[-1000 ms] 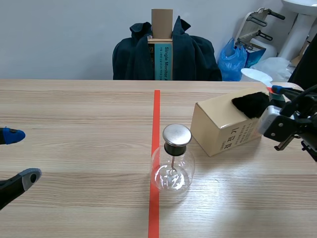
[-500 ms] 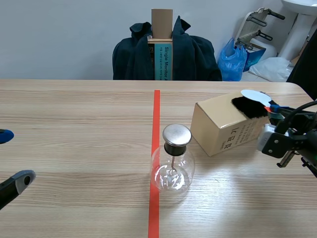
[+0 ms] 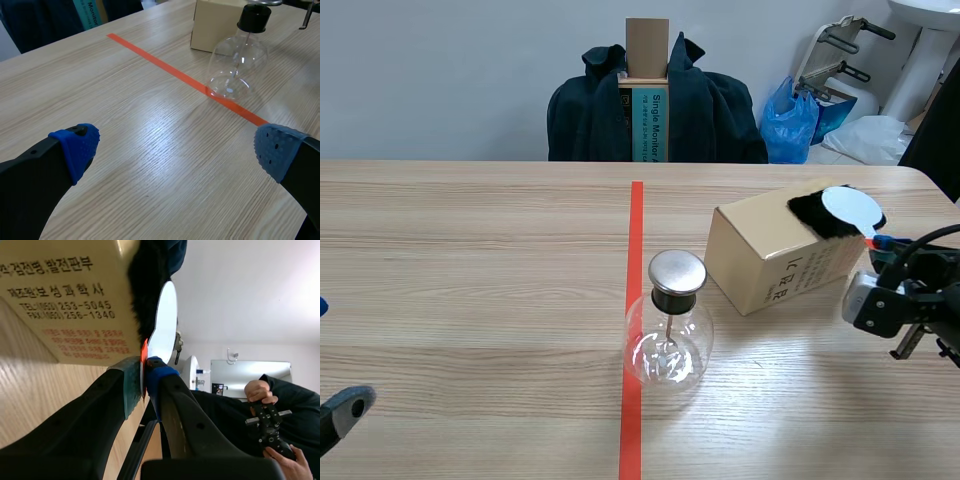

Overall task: Do the electroscope experiment.
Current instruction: 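Rub the plate on the fur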

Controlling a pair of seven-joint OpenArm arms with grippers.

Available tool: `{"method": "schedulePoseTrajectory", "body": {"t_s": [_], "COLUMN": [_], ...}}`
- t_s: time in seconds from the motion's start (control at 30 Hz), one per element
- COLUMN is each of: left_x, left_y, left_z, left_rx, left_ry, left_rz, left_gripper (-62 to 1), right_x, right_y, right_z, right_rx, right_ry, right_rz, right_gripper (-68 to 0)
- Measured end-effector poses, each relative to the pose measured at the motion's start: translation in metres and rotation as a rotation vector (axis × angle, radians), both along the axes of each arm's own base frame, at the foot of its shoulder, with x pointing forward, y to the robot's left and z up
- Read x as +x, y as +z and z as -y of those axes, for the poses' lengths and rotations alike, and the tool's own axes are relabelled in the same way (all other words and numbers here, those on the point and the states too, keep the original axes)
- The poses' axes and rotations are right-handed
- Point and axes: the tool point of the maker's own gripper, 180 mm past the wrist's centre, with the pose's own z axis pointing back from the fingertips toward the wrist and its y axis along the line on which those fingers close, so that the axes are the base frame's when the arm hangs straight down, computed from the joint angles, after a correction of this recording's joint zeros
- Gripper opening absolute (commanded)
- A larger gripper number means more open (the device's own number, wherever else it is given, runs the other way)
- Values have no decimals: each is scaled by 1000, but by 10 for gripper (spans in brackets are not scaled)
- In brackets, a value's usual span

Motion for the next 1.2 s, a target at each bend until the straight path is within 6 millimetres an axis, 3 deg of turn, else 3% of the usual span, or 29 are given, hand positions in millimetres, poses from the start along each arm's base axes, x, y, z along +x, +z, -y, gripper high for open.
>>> {"method": "schedulePoseTrajectory", "body": {"t_s": [0.2, 0.4, 0.57, 0.73, 0.87, 0.97, 1.03, 1.13, 1.2], "left_x": [-13, -22, -28, -29, -29, -29, -29, -28, -28], "left_y": [7, 13, 8, 9, 10, 10, 10, 14, 15], "left_z": [-1, 1, 7, 9, 8, 8, 8, 9, 9], "left_rx": [-6, -10, 10, 3, 3, 3, 3, -14, -18], "left_ry": [-46, -66, -94, -98, -98, -98, -98, -99, -99], "left_rz": [9, 44, 43, 52, 52, 52, 52, 68, 72], "left_gripper": [14, 14, 14, 14, 14, 14, 14, 14, 14], "right_x": [-1, -11, 0, -12, -4, -16, -19, -4, -4], "right_y": [0, 0, -3, -3, -6, -1, -2, -8, -7], "right_z": [-1, -28, 6, -27, 2, -22, -28, 2, 3], "right_rx": [-1, 4, -39, -7, -40, -24, -13, -43, -31], "right_ry": [10, 171, -28, 164, -11, 194, 218, -25, -24], "right_rz": [1, 1, -4, -10, -6, -10, -12, -11, -12], "right_gripper": [-668, -668, -668, -668, -668, -668, -669, -668, -668]}}
